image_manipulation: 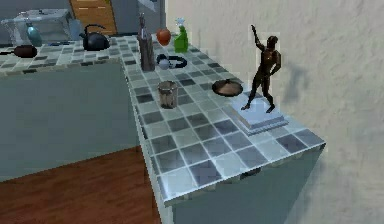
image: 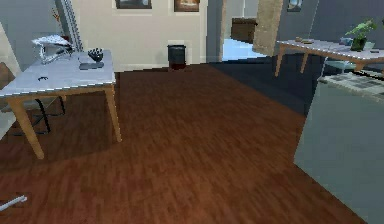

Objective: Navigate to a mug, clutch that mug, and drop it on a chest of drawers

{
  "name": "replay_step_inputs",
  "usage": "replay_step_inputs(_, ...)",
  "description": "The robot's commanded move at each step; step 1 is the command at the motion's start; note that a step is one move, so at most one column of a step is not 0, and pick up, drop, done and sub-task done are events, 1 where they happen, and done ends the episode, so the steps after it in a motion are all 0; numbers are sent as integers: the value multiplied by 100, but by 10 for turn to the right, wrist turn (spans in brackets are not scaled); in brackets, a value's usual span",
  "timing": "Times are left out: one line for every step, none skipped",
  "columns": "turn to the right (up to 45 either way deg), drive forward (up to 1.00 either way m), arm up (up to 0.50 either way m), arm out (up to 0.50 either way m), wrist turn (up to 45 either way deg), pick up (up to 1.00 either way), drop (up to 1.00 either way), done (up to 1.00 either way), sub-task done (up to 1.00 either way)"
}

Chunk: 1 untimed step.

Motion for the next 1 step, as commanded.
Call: replay_step_inputs(0,0,38,0,0,0,0,0,0)
